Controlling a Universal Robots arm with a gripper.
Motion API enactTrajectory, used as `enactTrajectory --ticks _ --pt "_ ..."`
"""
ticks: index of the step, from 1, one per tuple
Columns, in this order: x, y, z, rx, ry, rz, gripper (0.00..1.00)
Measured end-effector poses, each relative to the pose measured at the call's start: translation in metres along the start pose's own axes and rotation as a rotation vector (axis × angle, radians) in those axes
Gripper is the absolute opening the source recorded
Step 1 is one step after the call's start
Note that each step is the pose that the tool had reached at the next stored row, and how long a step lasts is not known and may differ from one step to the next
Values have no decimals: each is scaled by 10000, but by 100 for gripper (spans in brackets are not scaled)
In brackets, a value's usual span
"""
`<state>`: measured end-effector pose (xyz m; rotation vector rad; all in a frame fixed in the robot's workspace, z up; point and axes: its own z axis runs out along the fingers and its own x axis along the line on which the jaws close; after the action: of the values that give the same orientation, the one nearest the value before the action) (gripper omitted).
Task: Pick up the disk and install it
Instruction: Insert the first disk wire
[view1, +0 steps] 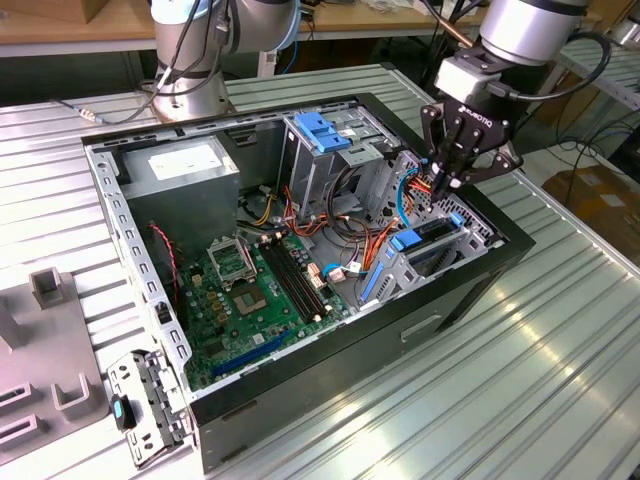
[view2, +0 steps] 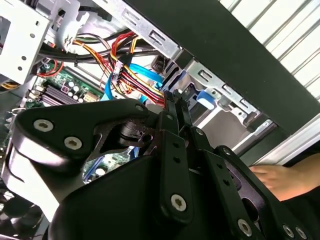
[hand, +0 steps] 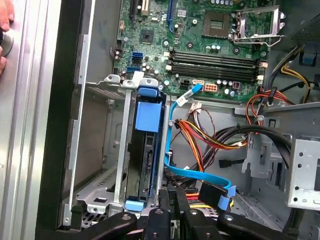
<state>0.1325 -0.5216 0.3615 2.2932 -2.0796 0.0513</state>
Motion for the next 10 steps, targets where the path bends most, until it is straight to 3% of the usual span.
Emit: enactTrajectory --ticks 4,10 --pt "5 1 16 -25 -6 473 17" --pt "89 30 57 -28 -6 513 17"
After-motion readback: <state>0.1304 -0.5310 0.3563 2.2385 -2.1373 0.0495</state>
